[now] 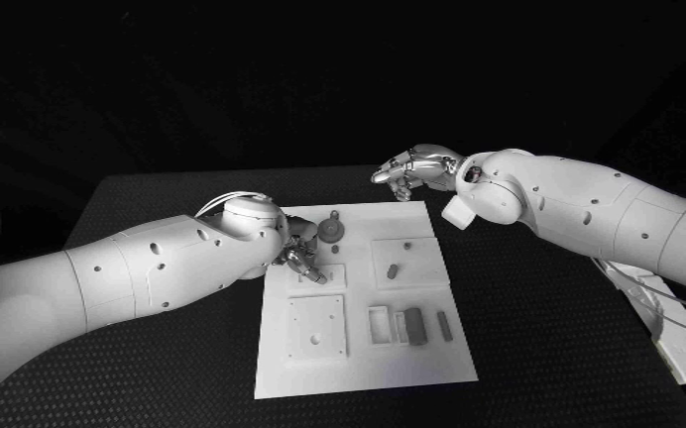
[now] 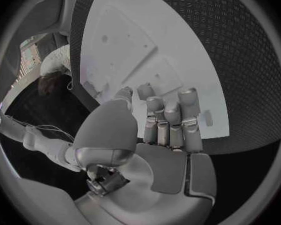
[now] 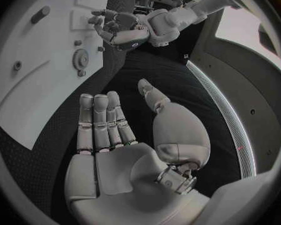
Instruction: Assemble the parts on the task board
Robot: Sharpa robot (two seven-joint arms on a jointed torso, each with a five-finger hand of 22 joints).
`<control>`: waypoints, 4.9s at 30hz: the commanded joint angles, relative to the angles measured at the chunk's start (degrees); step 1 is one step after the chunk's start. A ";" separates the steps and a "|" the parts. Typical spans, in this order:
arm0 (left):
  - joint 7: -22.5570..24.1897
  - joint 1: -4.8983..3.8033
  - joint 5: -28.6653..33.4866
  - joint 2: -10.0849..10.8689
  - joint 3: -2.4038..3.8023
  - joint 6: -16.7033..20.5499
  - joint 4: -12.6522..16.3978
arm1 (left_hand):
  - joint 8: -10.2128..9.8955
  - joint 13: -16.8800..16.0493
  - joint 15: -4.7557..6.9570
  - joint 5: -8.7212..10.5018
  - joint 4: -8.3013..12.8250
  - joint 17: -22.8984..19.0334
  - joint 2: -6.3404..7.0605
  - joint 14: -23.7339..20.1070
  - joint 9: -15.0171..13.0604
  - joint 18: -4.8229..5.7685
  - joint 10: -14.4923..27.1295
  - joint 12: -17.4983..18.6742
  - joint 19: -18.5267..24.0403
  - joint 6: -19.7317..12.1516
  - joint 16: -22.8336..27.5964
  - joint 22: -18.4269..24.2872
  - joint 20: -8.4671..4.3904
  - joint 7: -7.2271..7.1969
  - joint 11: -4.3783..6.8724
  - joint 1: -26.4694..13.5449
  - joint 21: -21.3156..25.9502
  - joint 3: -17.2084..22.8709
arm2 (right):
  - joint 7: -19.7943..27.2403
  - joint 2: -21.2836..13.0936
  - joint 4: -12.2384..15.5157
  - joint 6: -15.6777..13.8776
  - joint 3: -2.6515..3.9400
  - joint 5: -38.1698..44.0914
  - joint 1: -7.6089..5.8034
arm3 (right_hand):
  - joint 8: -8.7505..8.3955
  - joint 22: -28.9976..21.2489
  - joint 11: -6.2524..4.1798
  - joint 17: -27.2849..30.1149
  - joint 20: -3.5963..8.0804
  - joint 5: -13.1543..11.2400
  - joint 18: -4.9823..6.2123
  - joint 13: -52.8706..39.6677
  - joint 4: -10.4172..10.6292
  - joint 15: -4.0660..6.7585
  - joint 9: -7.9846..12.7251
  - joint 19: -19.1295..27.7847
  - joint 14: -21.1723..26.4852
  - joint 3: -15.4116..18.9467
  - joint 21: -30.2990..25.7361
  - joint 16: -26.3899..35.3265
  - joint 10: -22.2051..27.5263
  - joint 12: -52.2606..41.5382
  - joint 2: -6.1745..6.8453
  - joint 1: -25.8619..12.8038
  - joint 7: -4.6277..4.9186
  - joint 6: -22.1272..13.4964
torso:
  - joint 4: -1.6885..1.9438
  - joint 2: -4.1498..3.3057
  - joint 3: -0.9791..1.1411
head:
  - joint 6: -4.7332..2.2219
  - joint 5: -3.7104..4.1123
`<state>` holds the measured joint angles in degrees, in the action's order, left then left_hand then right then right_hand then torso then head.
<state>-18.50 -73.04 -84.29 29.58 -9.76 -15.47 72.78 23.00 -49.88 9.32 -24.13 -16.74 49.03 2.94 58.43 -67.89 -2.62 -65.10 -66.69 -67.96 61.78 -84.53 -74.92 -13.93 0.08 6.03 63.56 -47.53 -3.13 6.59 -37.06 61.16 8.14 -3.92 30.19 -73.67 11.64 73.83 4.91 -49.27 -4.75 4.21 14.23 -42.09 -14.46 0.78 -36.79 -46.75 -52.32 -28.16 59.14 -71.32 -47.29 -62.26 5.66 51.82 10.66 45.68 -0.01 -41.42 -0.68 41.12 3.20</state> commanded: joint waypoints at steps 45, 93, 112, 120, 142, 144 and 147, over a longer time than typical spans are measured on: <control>-0.75 -0.16 2.03 -0.57 -0.03 -3.44 -1.32 | -5.01 0.68 2.25 4.10 -0.17 -0.94 -2.73 -0.95 -1.06 -2.47 1.00 -0.69 0.41 1.58 -0.52 -0.97 -1.95 0.30 -0.19 -1.25 0.45 -2.03 | 0.34 0.19 0.07 0.74 0.02 0.14 0.03 | -0.30 0.08 0.00 0.10 -0.21 -0.32 0.77 0.17 0.18 0.12 0.08 -0.28 0.50 -0.21 -0.40 -0.41 0.51 -0.33 -0.16 -0.30 0.48 0.02 | -0.02 -0.01 0.00 | 0.32 0.11; -0.07 -0.11 2.52 -1.91 -0.14 -4.08 -2.64 | -8.65 0.98 1.63 3.88 0.21 -1.47 -3.86 -1.36 0.45 -2.31 1.42 -1.13 0.67 1.65 -1.02 -1.22 -1.75 1.05 -0.88 5.50 0.25 4.28 | 0.34 0.20 0.15 0.80 0.02 0.14 0.03 | -0.30 0.11 0.00 0.15 -0.21 -0.33 0.77 0.25 0.13 0.12 0.09 -0.30 0.51 -0.22 -0.41 -0.45 0.53 -0.39 -0.17 -0.26 0.48 0.02 | 0.03 -0.01 -0.02 | 0.52 0.58; -1.09 -0.12 12.67 -0.92 -0.09 1.94 -2.75 | -11.55 0.98 1.23 5.66 2.80 -1.52 -5.88 -1.24 4.43 -2.17 0.89 -1.56 1.34 2.67 -1.79 -1.25 -1.73 1.55 -1.29 11.92 -1.54 12.71 | 0.36 0.13 0.08 0.75 0.02 0.14 0.03 | -0.30 0.12 0.00 0.17 -0.21 -0.33 0.77 0.27 0.14 0.12 0.09 -0.31 0.50 -0.21 -0.41 -0.47 0.53 -0.42 -0.19 -0.27 0.48 0.02 | 0.00 0.02 -0.01 | 0.55 0.64; -3.94 -0.12 18.24 -0.59 -0.09 5.97 -2.63 | -12.39 1.00 1.43 5.48 5.06 -1.62 -6.83 -0.64 7.19 -2.36 0.22 -1.58 1.13 4.12 -1.90 -1.18 -1.77 1.32 -1.14 11.60 -2.09 13.91 | 0.34 0.12 0.09 0.73 0.02 0.14 0.03 | -0.30 0.12 0.00 0.18 -0.21 -0.33 0.77 0.28 0.14 0.12 0.09 -0.31 0.51 -0.21 -0.41 -0.48 0.53 -0.43 -0.18 -0.26 0.48 0.02 | 0.01 0.02 0.02 | 0.45 0.60; -12.70 -0.15 28.24 0.03 -0.22 6.53 -1.26 | -10.00 0.71 1.73 4.95 30.20 -1.83 -9.15 2.06 14.39 -1.93 -2.45 -1.47 -2.27 6.75 -1.81 -0.83 -1.72 0.91 -0.73 -18.37 -2.88 39.24 | 0.22 -0.17 0.32 0.65 0.02 0.14 0.03 | -0.30 0.13 0.00 0.20 -0.21 -0.32 0.77 0.31 0.10 0.12 0.09 -0.31 0.51 -0.22 -0.41 -0.50 0.54 -0.46 -0.17 -0.23 0.48 0.01 | 0.01 0.02 0.00 | 0.65 0.34; -12.65 -0.15 28.24 0.02 -0.22 6.34 -1.24 | -9.95 0.70 1.75 4.86 30.34 -1.83 -9.17 2.09 14.42 -1.94 -2.48 -1.47 -2.31 6.77 -1.82 -0.84 -1.73 0.89 -0.72 -18.52 -2.89 39.34 | 0.22 -0.18 0.31 0.65 0.02 0.14 0.03 | -0.30 0.13 0.00 0.20 -0.21 -0.32 0.77 0.32 0.10 0.12 0.09 -0.31 0.51 -0.22 -0.41 -0.50 0.54 -0.46 -0.17 -0.22 0.48 0.02 | -0.01 0.01 -0.02 | 0.65 0.34; -12.59 -0.15 28.24 0.03 -0.24 6.57 -1.12 | -9.91 0.69 1.76 4.82 30.48 -1.82 -9.20 2.12 14.45 -1.94 -2.51 -1.48 -2.36 6.78 -1.82 -0.85 -1.74 0.88 -0.70 -18.63 -2.89 39.46 | 0.21 -0.22 0.33 0.62 0.01 0.14 0.03 | -0.30 0.14 0.00 0.20 -0.21 -0.32 0.77 0.32 0.10 0.12 0.09 -0.31 0.51 -0.22 -0.41 -0.50 0.54 -0.46 -0.17 -0.22 0.48 0.02 | 0.00 -0.01 -0.01 | 0.69 0.32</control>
<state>-30.47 -73.06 -57.81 29.66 -10.00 -8.48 71.44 12.82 -49.14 9.82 -19.03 2.79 47.24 -6.19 60.21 -53.50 -1.12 -67.26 -67.89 -70.05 68.09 -86.31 -74.91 -14.75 1.01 5.32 45.32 -50.18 25.22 6.51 -37.24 61.39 8.15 -3.93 30.19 -73.66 11.64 73.89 4.91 -49.16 -4.75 4.21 14.24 -41.85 -14.46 0.86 -36.80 -46.75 -52.22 -28.16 58.92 -71.54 -47.29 -62.49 5.66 51.82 10.74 45.58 0.01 -41.39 -0.65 41.76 3.54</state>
